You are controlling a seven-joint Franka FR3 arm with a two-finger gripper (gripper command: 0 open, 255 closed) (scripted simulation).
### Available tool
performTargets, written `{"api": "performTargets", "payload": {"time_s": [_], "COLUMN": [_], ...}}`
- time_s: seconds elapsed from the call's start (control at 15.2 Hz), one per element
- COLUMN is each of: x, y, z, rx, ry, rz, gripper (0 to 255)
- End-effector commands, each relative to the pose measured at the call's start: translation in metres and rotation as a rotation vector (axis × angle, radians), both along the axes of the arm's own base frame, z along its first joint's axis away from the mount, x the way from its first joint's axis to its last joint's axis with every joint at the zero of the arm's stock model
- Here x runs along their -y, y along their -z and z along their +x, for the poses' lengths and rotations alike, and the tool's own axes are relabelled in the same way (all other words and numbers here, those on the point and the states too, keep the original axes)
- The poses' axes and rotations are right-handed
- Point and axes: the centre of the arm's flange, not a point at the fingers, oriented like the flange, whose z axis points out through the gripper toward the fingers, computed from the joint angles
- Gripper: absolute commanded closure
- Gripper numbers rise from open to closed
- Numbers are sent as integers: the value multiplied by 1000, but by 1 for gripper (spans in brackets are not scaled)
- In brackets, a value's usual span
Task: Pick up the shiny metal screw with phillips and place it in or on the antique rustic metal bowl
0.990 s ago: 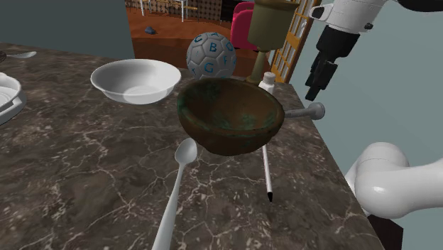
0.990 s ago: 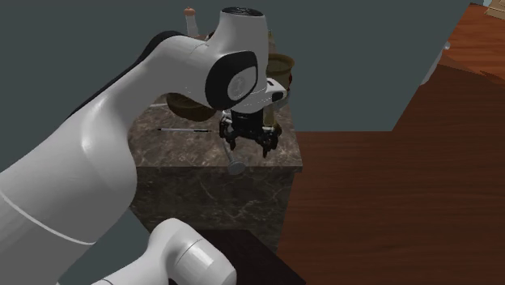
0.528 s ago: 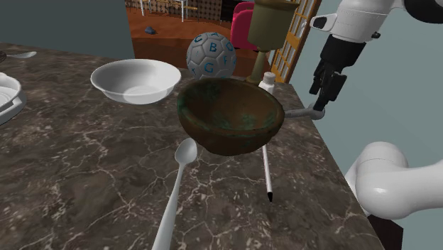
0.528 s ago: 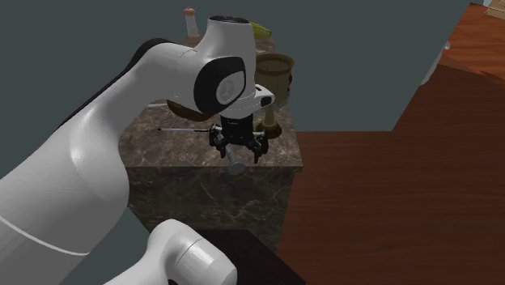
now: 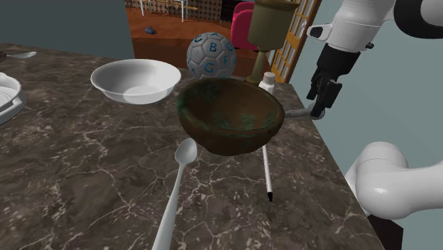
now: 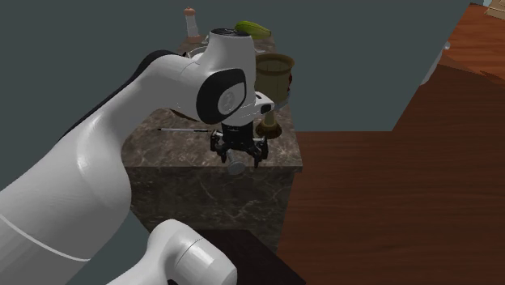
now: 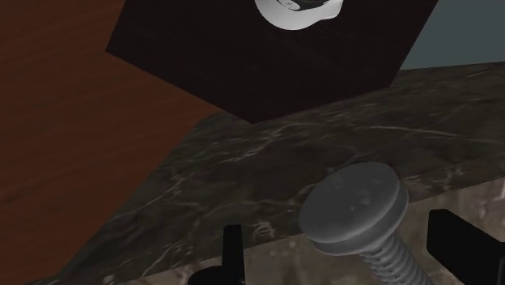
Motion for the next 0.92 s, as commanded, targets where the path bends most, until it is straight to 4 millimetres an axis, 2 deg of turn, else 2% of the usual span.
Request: {"api": "performTargets", "payload": {"time_s": [0.0, 0.07, 0.13, 0.73, 0.86], "x": [0, 0, 0, 0, 0], "y": [0, 0, 0, 0, -10], "z": [0, 0, 0, 0, 0], "rx": [0, 0, 0, 0, 0], "ry": [0, 0, 0, 0, 0], "rz": [0, 0, 0, 0, 0], "gripper": [0, 0, 255, 255, 255]}}
